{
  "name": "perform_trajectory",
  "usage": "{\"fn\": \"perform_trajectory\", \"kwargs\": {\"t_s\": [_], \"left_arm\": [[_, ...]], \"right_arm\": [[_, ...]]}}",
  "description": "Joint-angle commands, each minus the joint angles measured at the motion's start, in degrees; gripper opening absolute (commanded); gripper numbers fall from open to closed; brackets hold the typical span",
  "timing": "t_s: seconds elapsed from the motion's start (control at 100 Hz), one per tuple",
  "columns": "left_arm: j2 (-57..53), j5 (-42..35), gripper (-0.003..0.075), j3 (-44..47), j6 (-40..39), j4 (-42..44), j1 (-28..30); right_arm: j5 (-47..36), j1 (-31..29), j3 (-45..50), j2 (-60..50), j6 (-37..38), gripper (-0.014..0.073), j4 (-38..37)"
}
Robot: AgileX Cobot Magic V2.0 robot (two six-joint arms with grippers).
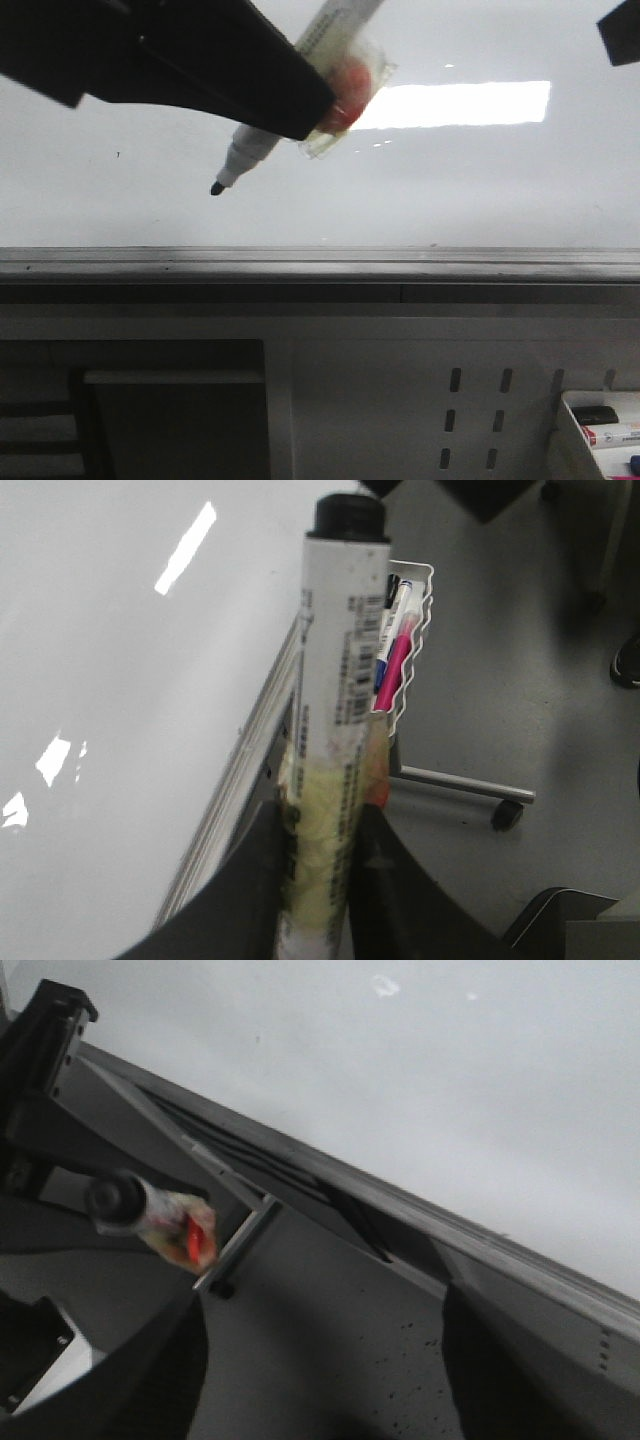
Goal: Write number 4 on whiteboard
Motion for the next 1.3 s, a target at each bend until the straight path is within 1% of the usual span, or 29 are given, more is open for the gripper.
{"fn": "perform_trajectory", "kwargs": {"t_s": [0.0,0.11,0.26,0.4,0.68,1.0,1.099,1.289], "left_arm": [[-0.21,-3.1,-0.0021,-1.68,-0.04,0.05,-2.37],[1.23,-3.46,-0.0021,-1.68,-0.65,0.19,-3.57],[2.26,-4.95,-0.0021,-1.68,-0.65,0.07,-4.23],[2.53,-6.26,-0.0021,-1.68,-0.65,0.07,-4.92],[3.1,-8.08,-0.0021,-1.68,-0.65,-0.03,-4.92],[3.54,-9.04,-0.002,-1.79,-0.65,-0.03,-4.92],[3.54,-9.32,-0.0021,-1.79,-0.65,-0.03,-4.92],[3.54,-11.27,-0.002,-1.79,-0.65,-0.03,-4.92]], "right_arm": [[2.81,0.14,-4.9,2.8,-2.26,0.0448,4.64],[6.28,0.14,-7.96,5.55,-3.61,0.0448,8.35],[12.46,0.14,-10.55,9.27,-3.61,0.0448,8.47],[16.22,0.14,-11.23,12.79,-3.61,0.0448,9.07],[16.64,0.29,-11.23,15.78,-4.55,0.0448,10.63],[16.0,5.03,-14.99,20.27,-4.68,0.0444,10.26],[16.37,5.01,-15.0,21.34,-4.94,0.0384,10.1],[16.74,5.01,-15.0,21.46,-5.84,0.0222,9.99]]}}
